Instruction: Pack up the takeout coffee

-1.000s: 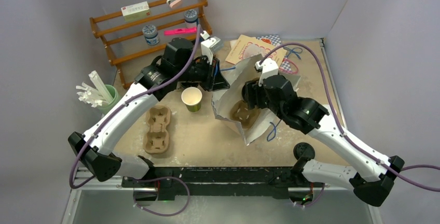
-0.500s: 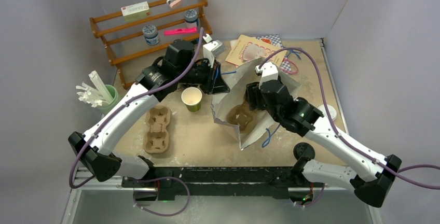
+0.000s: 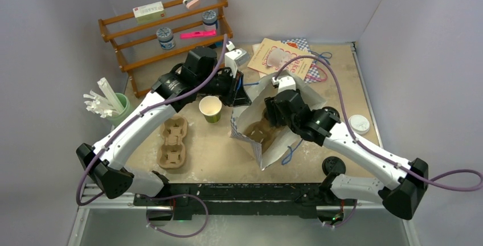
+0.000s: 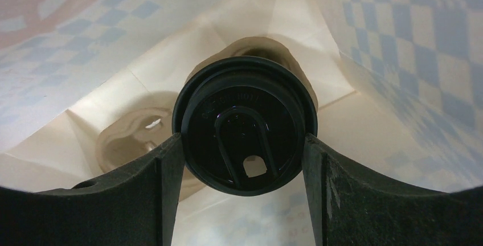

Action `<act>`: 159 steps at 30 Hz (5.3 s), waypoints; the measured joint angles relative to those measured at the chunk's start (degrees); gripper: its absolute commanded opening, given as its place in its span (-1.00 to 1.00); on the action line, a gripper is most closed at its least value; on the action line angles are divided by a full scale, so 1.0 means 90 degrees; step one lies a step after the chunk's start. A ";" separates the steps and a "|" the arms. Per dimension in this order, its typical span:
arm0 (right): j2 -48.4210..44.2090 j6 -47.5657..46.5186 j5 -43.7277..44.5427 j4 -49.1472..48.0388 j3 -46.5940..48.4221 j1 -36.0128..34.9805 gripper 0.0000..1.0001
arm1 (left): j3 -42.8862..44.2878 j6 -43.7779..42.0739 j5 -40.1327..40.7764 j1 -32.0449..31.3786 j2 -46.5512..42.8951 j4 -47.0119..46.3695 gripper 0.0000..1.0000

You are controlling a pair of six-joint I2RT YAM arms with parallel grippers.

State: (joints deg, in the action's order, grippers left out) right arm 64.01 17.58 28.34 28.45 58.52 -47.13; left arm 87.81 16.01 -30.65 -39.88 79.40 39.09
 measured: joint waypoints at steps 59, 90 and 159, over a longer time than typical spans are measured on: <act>0.2494 0.0372 -0.1479 -0.0270 0.0525 0.0738 -0.68 | -0.0855 0.0600 0.0508 0.0559 0.0260 -0.0019 -1.00; 0.2458 0.0347 -0.1268 0.1889 0.2509 0.0831 0.97 | -0.0865 0.0580 0.0593 0.0639 0.0260 -0.0063 -1.00; 0.1154 0.0005 -0.1586 0.1469 0.4692 0.0857 0.86 | 0.1224 0.2079 0.7558 0.6229 0.0933 0.2608 -0.47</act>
State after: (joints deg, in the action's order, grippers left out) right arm 74.39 17.63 14.06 41.67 100.75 -39.42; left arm 98.83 34.72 37.36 16.19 87.79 62.57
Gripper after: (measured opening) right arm 0.939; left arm 0.300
